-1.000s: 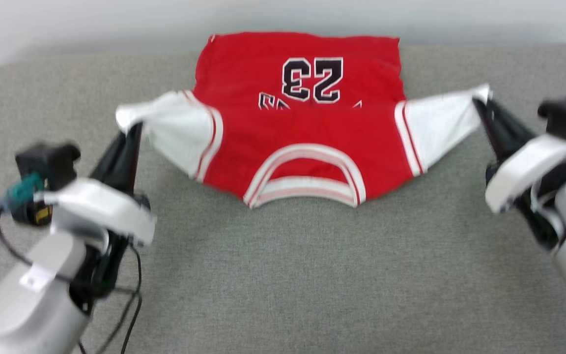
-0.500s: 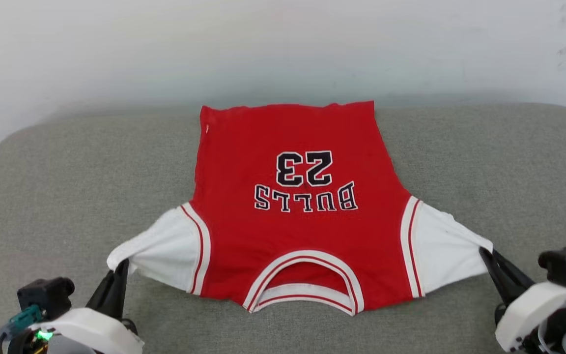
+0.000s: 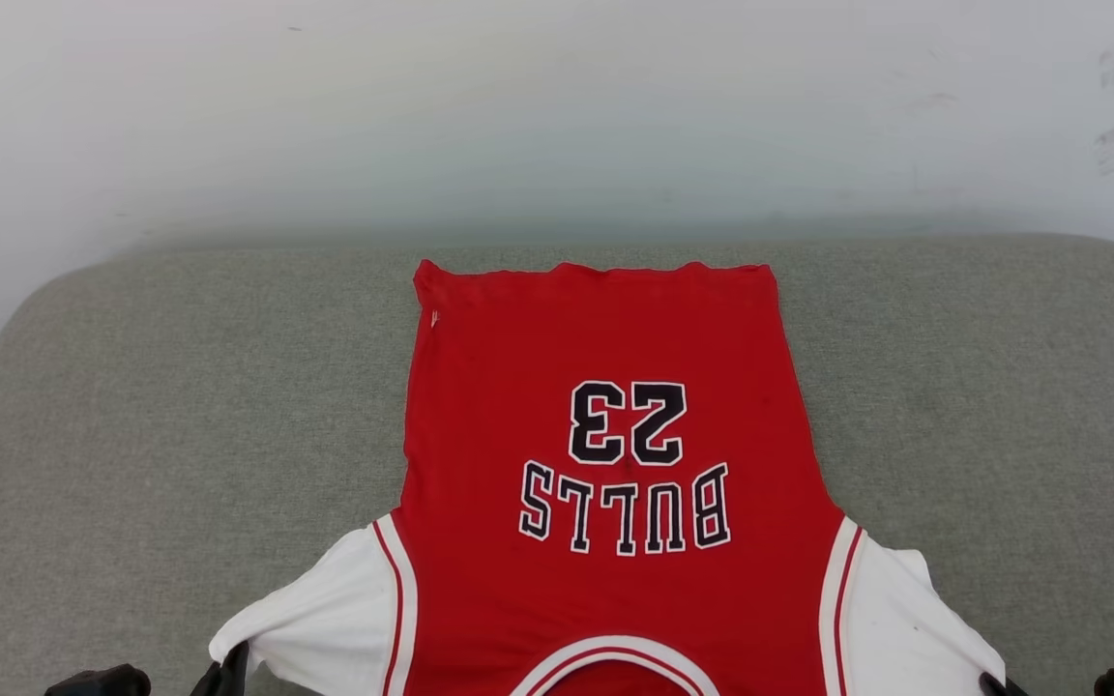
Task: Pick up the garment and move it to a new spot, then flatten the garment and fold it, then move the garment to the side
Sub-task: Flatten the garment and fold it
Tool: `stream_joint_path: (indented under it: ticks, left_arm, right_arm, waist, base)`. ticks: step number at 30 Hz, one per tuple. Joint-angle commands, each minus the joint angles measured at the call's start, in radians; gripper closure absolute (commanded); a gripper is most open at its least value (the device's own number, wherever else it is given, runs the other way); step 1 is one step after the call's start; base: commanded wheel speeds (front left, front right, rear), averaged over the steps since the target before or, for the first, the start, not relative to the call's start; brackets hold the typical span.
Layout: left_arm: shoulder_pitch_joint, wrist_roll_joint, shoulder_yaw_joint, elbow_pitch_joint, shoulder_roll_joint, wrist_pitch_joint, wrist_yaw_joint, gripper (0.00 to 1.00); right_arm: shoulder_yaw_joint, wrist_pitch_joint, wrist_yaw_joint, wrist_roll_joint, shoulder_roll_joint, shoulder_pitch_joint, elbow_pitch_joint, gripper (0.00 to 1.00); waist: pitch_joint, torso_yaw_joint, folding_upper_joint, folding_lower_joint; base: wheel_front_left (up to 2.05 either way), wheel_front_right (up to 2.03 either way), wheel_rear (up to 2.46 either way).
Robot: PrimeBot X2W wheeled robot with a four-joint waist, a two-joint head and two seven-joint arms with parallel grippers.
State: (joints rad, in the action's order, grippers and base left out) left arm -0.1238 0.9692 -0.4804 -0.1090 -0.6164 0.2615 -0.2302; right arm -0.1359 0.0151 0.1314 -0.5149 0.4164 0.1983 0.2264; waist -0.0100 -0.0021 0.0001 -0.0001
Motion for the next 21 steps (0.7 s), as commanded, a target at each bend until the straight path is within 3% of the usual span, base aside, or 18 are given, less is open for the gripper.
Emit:
stream_joint_path:
  ticks: [1, 4, 5, 6, 7, 8, 15, 21]
  left_arm:
    - [-0.004, -0.006, 0.007, 0.001, 0.004, 0.005, -0.005, 1.0]
    - [-0.007, -0.022, 0.005, 0.005, 0.018, 0.005, 0.001, 1.0]
    - [0.0, -0.034, 0.0, 0.006, 0.019, 0.005, 0.001, 1.0]
    - [0.01, -0.046, -0.004, 0.007, 0.022, 0.005, -0.004, 1.0]
    - [0.019, -0.054, -0.009, 0.01, 0.026, 0.005, -0.006, 1.0]
    - [0.029, -0.063, -0.013, 0.014, 0.032, 0.005, -0.006, 1.0]
    - [0.093, -0.122, -0.032, 0.048, 0.054, 0.005, -0.016, 1.0]
    - [0.147, -0.17, -0.044, 0.09, 0.07, 0.005, -0.025, 1.0]
  right_arm:
    - [0.01, 0.005, -0.002, 0.006, -0.005, 0.009, -0.011, 1.0]
    - [0.04, 0.036, -0.002, 0.03, -0.027, 0.027, -0.049, 1.0]
    - [0.046, 0.045, -0.001, 0.036, -0.033, 0.025, -0.063, 0.9]
    - [0.053, 0.051, -0.002, 0.045, -0.034, 0.016, -0.076, 0.58]
    - [0.057, 0.057, -0.002, 0.049, -0.035, 0.005, -0.085, 0.04]
    - [0.064, 0.063, -0.002, 0.057, -0.033, -0.008, -0.093, 0.0]
    - [0.126, 0.084, -0.001, 0.033, -0.014, -0.126, -0.193, 0.0]
    - [0.178, 0.145, -0.001, 0.044, 0.054, -0.337, -0.271, 0.0]
  waist:
    - [0.001, 0.001, -0.0001, 0.0001]
    - [0.003, 0.005, -0.0001, 0.0001]
    - [0.004, 0.006, -0.0001, 0.0001]
    - [0.006, 0.007, -0.0001, 0.0001]
    - [0.007, 0.008, -0.0001, 0.0001]
    - [0.009, 0.01, -0.0001, 0.0001]
    - [0.039, 0.038, -0.0001, 0.0001]
    - [0.111, 0.079, -0.0001, 0.0001]
  base:
    - [0.0, 0.0, 0.0]
    - [0.0, 0.0, 0.0]
    - [0.0, 0.0, 0.0]
    - [0.0, 0.0, 0.0]
    - [0.0, 0.0, 0.0]
    - [0.0, 0.0, 0.0]
    - [0.0, 0.0, 0.0]
    - [0.0, 0.0, 0.0]
